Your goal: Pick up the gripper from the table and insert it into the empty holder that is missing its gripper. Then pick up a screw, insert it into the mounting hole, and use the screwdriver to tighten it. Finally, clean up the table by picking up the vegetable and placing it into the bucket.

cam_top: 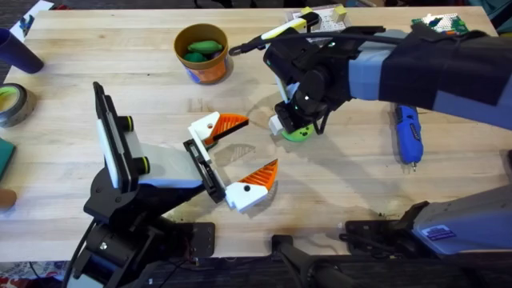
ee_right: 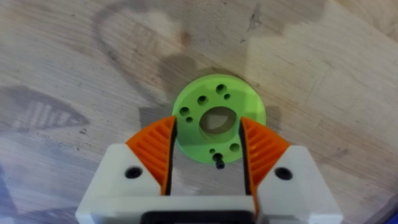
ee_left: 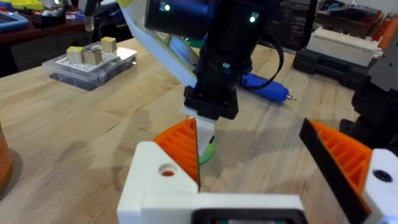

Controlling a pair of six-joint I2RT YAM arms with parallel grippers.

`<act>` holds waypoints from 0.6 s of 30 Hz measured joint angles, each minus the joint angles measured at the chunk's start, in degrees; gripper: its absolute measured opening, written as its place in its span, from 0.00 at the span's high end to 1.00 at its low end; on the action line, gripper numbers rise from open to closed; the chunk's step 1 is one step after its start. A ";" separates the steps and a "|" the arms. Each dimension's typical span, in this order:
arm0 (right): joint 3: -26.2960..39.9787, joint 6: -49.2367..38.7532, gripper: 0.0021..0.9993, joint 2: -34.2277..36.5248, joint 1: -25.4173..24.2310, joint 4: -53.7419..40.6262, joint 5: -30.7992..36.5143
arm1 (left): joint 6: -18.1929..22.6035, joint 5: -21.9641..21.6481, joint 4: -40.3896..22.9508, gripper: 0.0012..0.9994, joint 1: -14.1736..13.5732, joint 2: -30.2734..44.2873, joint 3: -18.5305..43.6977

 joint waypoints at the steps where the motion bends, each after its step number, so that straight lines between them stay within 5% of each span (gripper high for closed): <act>1: -0.01 0.31 0.44 -0.01 0.11 0.09 0.01 | -0.02 -0.04 0.57 0.01 0.00 0.19 0.06; 10: 4.12 2.44 0.44 -1.42 0.12 -9.98 -0.19 | -0.04 -0.07 0.68 0.01 0.00 0.35 0.09; 18: 13.48 3.04 0.44 -15.61 0.12 -18.37 1.50 | -0.04 -0.07 0.70 0.01 0.00 0.35 0.09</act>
